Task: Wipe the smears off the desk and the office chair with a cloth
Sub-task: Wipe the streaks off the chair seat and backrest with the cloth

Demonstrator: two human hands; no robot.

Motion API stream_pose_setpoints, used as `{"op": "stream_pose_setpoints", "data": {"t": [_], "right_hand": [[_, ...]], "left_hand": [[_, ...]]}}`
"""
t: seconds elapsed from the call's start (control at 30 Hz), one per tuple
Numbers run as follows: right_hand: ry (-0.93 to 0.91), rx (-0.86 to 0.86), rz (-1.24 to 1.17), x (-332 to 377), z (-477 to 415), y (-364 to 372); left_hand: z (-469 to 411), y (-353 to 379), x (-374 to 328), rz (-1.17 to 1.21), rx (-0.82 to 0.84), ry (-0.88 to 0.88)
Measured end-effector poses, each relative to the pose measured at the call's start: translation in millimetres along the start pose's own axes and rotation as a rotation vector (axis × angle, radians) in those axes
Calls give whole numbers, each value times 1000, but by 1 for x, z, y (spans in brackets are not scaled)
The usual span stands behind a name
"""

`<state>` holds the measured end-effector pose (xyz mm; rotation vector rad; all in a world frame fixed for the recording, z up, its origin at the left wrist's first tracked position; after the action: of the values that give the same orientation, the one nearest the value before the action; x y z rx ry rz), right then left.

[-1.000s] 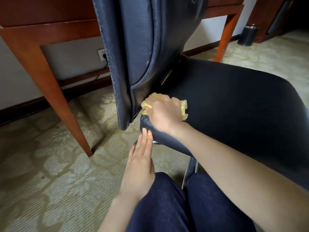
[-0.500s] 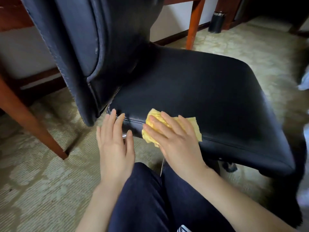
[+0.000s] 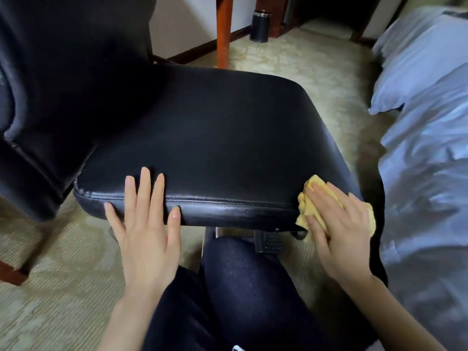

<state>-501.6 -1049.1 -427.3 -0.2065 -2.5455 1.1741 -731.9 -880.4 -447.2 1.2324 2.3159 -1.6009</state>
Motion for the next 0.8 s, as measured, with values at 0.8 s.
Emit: {"op": "stream_pose_setpoints", "data": {"t": [0.8], "right_hand": [[-501,-34,105,127,-34,59]], "left_hand": [[-2,5,0,-140,42,-9]]}}
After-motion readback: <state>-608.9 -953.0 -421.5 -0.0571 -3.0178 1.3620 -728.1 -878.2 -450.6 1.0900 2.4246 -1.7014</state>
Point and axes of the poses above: each hand's wrist, its own z-axis away from the middle knuckle, its own y-axis out of the palm, x = y × z, the point moved 6 cm from there along -z, towards the middle knuckle, and after that the axes turned 1 degree about -z, right-handed, at the moved point
